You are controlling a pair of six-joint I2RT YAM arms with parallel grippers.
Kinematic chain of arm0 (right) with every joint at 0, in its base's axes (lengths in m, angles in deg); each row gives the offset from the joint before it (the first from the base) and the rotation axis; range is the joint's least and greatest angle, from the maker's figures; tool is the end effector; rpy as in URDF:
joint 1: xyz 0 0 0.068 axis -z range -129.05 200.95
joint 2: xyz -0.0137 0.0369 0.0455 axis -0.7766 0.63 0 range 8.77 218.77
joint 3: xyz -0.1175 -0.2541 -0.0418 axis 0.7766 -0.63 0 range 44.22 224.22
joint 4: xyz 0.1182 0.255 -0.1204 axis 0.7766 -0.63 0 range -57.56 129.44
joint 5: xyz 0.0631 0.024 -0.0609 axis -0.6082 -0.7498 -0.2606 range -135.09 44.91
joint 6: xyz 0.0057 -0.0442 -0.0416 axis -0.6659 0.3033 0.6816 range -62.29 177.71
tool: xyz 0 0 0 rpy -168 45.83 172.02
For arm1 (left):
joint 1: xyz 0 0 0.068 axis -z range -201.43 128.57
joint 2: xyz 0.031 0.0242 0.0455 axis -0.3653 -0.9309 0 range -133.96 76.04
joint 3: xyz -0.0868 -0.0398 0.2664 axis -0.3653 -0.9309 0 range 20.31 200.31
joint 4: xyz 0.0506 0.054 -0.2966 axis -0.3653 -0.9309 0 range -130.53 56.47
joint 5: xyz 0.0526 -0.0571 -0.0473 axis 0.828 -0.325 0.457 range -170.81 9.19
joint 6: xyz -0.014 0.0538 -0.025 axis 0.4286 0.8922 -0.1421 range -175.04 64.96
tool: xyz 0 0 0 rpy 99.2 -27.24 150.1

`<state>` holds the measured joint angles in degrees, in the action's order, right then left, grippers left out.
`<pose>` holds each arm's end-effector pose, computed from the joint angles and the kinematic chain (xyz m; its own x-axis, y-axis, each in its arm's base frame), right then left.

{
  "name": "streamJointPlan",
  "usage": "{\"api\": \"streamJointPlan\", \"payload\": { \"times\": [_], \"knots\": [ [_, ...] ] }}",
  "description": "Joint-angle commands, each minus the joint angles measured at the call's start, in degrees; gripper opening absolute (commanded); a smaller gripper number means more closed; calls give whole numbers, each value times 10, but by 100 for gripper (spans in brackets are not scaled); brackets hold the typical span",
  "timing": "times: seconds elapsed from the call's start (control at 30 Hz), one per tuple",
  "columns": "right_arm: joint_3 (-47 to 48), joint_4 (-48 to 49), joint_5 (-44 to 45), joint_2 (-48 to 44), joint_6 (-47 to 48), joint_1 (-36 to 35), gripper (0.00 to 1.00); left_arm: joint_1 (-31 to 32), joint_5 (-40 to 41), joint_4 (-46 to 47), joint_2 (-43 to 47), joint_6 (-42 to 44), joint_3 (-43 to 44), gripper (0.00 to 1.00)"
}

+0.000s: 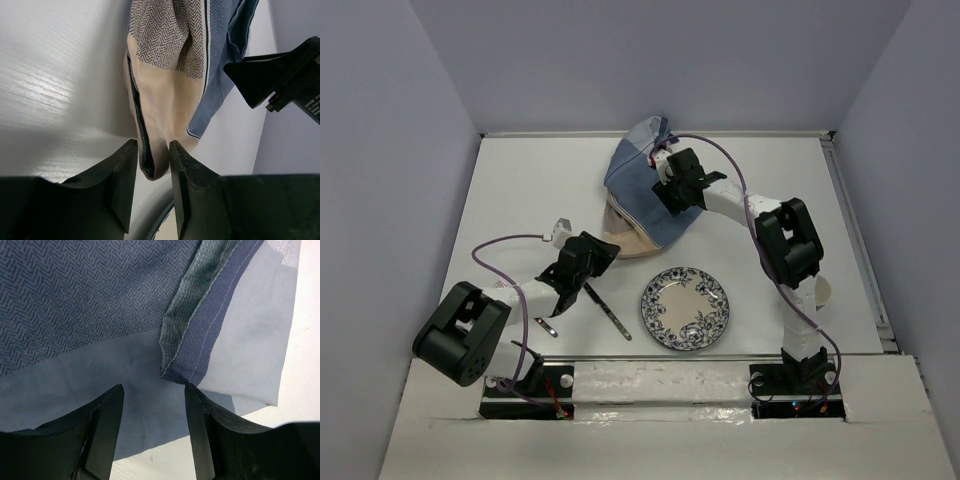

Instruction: Set the dinner table for one person

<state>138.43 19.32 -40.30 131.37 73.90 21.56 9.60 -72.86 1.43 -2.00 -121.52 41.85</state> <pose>0.4657 0.2579 0.1693 -0.5040 -0.6026 -0.6188 -0.6053 0.7575 -0.2447 0.2474 -0.1416 0.1282 -0.4925 -0.7635 -0.4178 -0.1285 0.5386 -0.8327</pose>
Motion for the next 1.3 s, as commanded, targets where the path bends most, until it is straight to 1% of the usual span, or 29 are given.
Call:
{"api": "streamJointPlan", "payload": {
  "times": [0.0,0.1,0.23,0.3,0.47,0.53,0.6,0.73,0.8,0.83,0.87,0.97,1.03,1.07,1.1,1.17,1.27],
  "knots": [
    [45,-2,35,11,22,-7,58,-2,6,27,-4,15,7,41],
    [55,-2,47,22,24,-12,58,-2,4,27,-8,15,8,36],
    [62,-1,61,33,32,-12,57,-2,1,28,-8,19,10,27],
    [67,3,74,37,37,-12,57,-2,1,27,-9,24,12,24],
    [79,4,82,50,54,-12,56,-3,-3,27,-7,38,14,11],
    [81,3,78,56,60,-12,56,-4,-6,27,-6,38,13,3],
    [81,0,76,59,67,-12,54,-4,-7,27,-6,38,12,0],
    [99,1,94,69,68,-12,52,-6,-12,27,-6,43,16,0],
    [106,3,100,71,66,-12,48,-7,-14,27,-3,46,16,0],
    [110,5,106,70,65,-12,42,-7,-14,27,-1,48,16,0],
    [112,7,110,69,62,-12,39,-8,-14,27,1,50,16,0],
    [114,35,133,66,53,-12,25,-8,-14,27,10,60,17,0],
    [118,43,150,66,46,-12,19,-9,-13,27,17,66,16,0],
    [121,47,153,66,39,-12,9,-10,-11,27,21,68,16,0],
    [123,49,156,66,37,-12,6,-11,-10,27,26,71,16,0],
    [127,52,162,69,32,-12,0,-15,-8,27,32,75,15,0],
    [129,54,173,63,6,-12,0,-23,-14,27,40,86,18,0]
  ]
}}
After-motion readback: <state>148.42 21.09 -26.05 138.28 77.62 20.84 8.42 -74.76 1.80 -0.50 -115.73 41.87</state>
